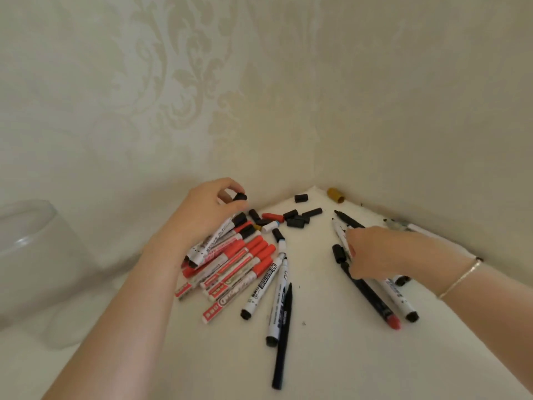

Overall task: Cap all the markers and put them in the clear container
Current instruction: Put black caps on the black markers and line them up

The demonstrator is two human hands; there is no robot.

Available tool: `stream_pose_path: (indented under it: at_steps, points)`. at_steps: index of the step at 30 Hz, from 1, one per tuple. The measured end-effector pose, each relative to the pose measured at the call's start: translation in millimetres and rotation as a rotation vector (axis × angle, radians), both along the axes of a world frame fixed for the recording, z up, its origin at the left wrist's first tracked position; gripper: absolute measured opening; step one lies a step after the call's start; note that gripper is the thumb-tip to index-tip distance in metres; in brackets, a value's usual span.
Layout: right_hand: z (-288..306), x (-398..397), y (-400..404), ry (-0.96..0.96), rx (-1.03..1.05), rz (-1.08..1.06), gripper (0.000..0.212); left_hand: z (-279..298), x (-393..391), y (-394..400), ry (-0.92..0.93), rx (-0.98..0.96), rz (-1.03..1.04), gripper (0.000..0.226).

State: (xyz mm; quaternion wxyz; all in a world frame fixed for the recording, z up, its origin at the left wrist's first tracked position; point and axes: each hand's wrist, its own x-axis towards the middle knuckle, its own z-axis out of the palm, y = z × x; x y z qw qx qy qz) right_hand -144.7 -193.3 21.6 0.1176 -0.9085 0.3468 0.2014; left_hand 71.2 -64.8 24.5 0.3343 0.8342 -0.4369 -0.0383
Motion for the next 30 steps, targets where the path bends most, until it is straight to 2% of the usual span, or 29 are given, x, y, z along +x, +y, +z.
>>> stream_pose_path:
  at_steps: [2,5,9,13,20,27,30]
  points:
    - [-9.2,-3.9,4.4,0.008,-0.045,0.02,0.049,-13.1,-5.0,5.0,-0.085,0.121,-0.058,0.018]
    - [-21.2,-6.6,9.9,0.025,-0.074,0.047,0.034,-30.8,-11.2,7.0,-0.123,0.172,-0.105,0.025]
    - [-24.9,-4.9,13.6,-0.028,-0.048,0.054,0.026,-43.4,-15.2,5.6,-0.204,0.212,-0.125,0.033]
    - [-18.0,0.1,7.1,-0.171,0.138,0.0,0.024,-48.0,-12.5,3.4,-0.224,0.212,-0.119,0.028]
    - [-17.0,5.1,-19.8,-0.597,0.473,-0.216,0.019,-59.6,-9.4,3.0,-0.231,0.195,-0.151,0.023]
    - [-27.0,18.6,-36.0,-0.79,0.644,-0.34,0.021,-58.0,-12.0,-12.2,-0.218,0.149,-0.151,0.018]
    - [-29.8,18.5,-42.0,-0.894,0.783,-0.387,0.02,-46.5,-16.7,-28.1,-0.143,0.132,-0.155,0.017]
